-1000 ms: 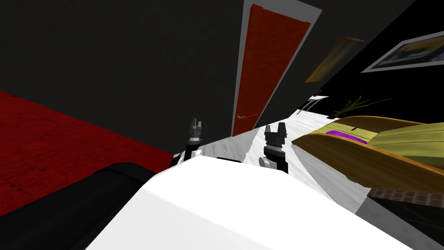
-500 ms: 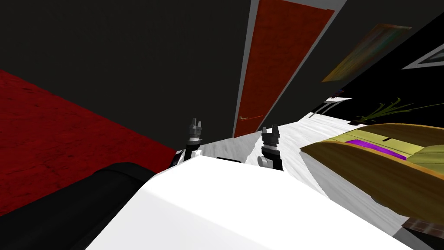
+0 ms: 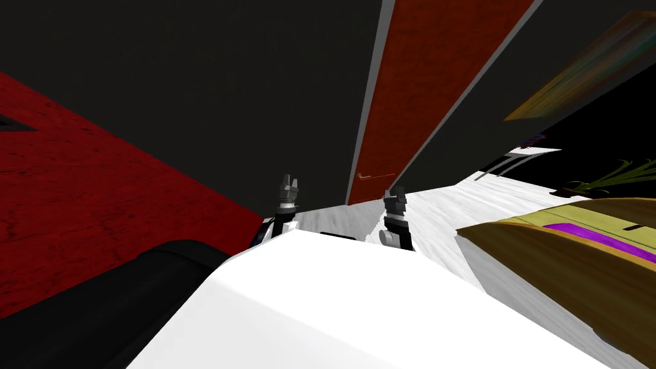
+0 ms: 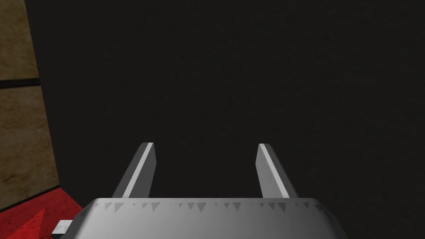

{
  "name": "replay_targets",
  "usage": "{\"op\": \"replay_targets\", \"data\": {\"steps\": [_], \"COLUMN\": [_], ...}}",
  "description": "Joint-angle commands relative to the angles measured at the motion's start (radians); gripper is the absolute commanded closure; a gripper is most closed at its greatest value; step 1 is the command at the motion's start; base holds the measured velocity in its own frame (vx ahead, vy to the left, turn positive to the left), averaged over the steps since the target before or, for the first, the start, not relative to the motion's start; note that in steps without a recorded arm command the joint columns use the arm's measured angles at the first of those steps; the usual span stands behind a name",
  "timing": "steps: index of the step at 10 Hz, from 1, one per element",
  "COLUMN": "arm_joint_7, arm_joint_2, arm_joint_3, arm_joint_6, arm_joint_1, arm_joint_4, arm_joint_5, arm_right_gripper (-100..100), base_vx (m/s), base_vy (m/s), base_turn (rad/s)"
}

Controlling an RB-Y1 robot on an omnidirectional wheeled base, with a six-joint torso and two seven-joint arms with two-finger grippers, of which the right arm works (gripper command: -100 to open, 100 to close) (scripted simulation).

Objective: Pull the door open

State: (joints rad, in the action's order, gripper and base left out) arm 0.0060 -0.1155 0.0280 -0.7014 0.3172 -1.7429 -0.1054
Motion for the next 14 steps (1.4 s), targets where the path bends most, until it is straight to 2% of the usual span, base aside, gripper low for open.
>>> {"op": "replay_targets", "data": {"steps": [1,2,3,5,6,9,10,12,13,14], "arm_joint_7": [-0.005,-0.009,-0.009,-0.017,-0.017,-0.025,-0.025,-0.033,-0.033,-0.037], "arm_joint_2": [-0.005,-0.010,-0.010,-0.019,-0.019,-0.028,-0.028,-0.037,-0.037,-0.041], "arm_joint_3": [0.003,0.007,0.007,0.014,0.014,0.021,0.021,0.029,0.029,0.032], "arm_joint_6": [-0.010,-0.015,-0.015,-0.025,-0.025,-0.036,-0.036,-0.046,-0.046,-0.052], "arm_joint_1": [-0.008,-0.024,-0.024,-0.056,-0.056,-0.088,-0.088,-0.121,-0.121,-0.137], "arm_joint_4": [0.041,0.075,0.083,0.154,0.168,0.242,0.255,0.329,0.341,0.376], "arm_joint_5": [-0.002,-0.005,-0.005,-0.010,-0.010,-0.015,-0.015,-0.020,-0.020,-0.023], "arm_right_gripper": [-100,-100,-100,-100,-100,-100,-100,-100,-100,-100], "base_vx": [0.055,0.046,0.027,0.035,0.047,0.036,0.032,0.032,0.041,0.050], "base_vy": [-0.077,-0.066,-0.046,-0.064,-0.062,-0.049,-0.054,-0.067,-0.069,-0.073], "base_turn": [0.069,0.096,0.089,0.172,0.073,0.114,0.066,0.169,0.069,0.097]}}
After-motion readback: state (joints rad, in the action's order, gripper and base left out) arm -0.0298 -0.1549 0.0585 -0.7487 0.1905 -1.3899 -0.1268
